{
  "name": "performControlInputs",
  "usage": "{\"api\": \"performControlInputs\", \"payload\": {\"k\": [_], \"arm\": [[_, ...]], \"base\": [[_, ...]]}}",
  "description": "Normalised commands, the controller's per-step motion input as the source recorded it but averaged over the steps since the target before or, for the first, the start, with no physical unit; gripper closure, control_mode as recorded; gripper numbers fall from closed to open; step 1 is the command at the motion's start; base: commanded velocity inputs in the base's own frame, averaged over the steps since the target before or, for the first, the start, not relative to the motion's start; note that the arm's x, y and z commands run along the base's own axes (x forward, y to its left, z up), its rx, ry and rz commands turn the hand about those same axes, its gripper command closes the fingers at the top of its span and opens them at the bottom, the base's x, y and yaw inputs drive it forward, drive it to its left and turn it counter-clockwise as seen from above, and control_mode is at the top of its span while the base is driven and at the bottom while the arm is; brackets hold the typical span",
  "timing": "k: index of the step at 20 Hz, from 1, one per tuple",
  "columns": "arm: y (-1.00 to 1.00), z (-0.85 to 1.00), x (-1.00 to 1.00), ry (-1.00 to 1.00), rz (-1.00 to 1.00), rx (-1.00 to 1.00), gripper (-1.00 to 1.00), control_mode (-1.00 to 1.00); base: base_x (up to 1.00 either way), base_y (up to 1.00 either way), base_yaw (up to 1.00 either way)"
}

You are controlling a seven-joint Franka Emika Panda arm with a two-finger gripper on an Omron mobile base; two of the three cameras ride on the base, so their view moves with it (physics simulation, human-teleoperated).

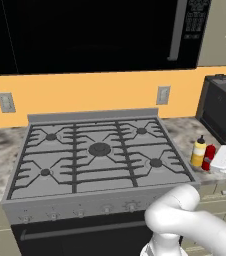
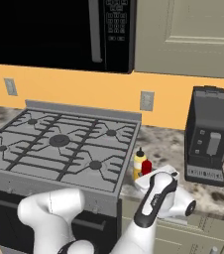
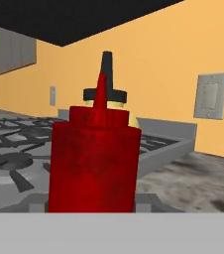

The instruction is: Take 2 condiments from the cabinet and move them on the counter near the stove.Make sure the condiments are lined up with each other, next to each other.

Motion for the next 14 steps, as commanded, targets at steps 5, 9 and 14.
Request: {"api": "performControlInputs", "payload": {"k": [5, 9, 14], "arm": [[0.00, -0.16, 0.00, 0.00, 0.03, 0.00, -1.00, -1.00], [0.00, -0.16, -0.01, -0.01, 0.03, 0.00, -1.00, -1.00], [0.00, -0.04, -0.05, -0.03, 0.04, 0.00, -1.00, -1.00]], "base": [[0.00, 0.00, 0.00], [0.00, 0.00, 0.00], [0.00, 0.00, 0.00]]}}
